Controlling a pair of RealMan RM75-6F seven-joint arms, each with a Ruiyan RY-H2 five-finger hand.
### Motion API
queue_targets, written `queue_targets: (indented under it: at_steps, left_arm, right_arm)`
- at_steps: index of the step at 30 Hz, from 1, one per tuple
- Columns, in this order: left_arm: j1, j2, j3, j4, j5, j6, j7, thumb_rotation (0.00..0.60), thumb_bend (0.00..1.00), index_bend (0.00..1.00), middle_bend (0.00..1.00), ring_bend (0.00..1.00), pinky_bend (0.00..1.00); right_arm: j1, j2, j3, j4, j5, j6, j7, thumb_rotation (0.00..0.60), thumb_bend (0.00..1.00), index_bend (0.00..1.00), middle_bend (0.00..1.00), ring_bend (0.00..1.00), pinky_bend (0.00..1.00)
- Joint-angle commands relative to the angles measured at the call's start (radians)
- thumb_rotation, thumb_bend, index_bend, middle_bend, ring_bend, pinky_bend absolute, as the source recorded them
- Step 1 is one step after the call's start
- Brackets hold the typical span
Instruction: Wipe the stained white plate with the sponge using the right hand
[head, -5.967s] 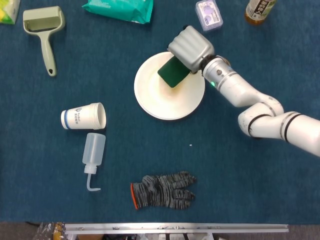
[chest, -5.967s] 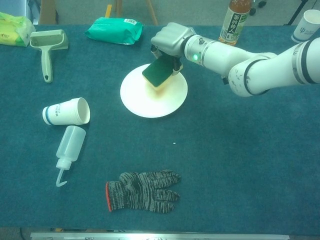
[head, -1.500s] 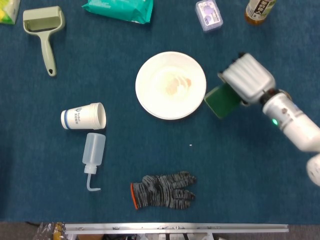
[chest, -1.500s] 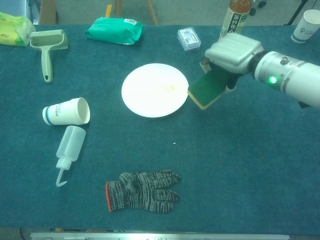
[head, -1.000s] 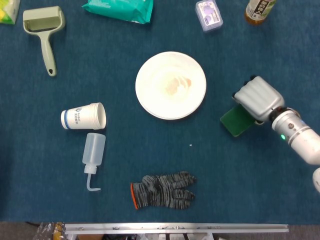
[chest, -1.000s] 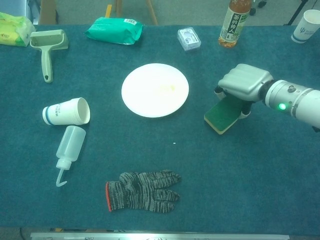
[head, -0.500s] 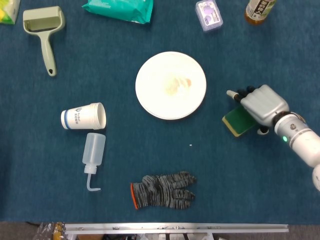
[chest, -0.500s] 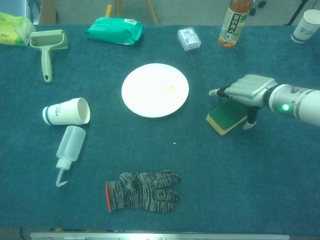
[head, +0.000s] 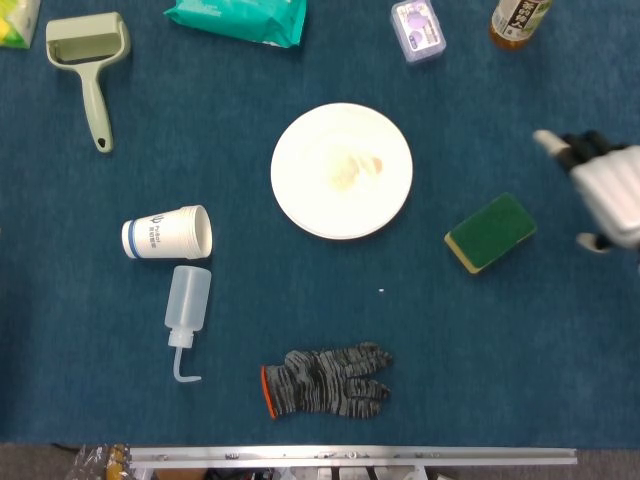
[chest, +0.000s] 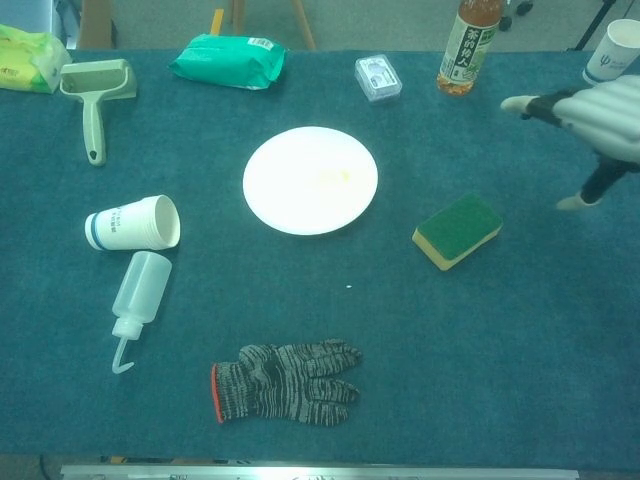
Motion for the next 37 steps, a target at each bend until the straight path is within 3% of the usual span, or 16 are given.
queue_targets:
  at_steps: [1, 10, 22, 37]
  left_arm:
    - [-0.011, 0.008, -0.007, -0.025, 0.004, 0.0, 0.025, 0.6, 0.46, 0.23, 0.06, 0.08, 0.16]
    - [-0.028, 0.023, -0.035, -0.091, 0.019, 0.039, 0.089, 0.6, 0.46, 0.25, 0.08, 0.09, 0.16]
    - [-0.033, 0.014, -0.051, -0.102, 0.019, 0.069, 0.084, 0.6, 0.46, 0.26, 0.1, 0.11, 0.16]
    - [-0.032, 0.001, -0.046, -0.088, 0.012, 0.072, 0.074, 0.6, 0.46, 0.26, 0.1, 0.11, 0.16]
  right_arm:
    - [-0.1, 0.059, -0.034, -0.028, -0.099, 0.087, 0.08, 0.6, 0.0, 0.09, 0.2, 0.14, 0.39]
    - [-0.284, 0.059, -0.038, 0.026, -0.264, 0.257, 0.22, 0.6, 0.0, 0.17, 0.25, 0.14, 0.39]
    - [-0.481, -0.009, 0.014, 0.14, -0.332, 0.418, 0.38, 0.6, 0.0, 0.18, 0.27, 0.14, 0.39]
    - [-0.557, -0.034, 0.08, 0.217, -0.314, 0.364, 0.44, 0.6, 0.0, 0.18, 0.27, 0.14, 0.39]
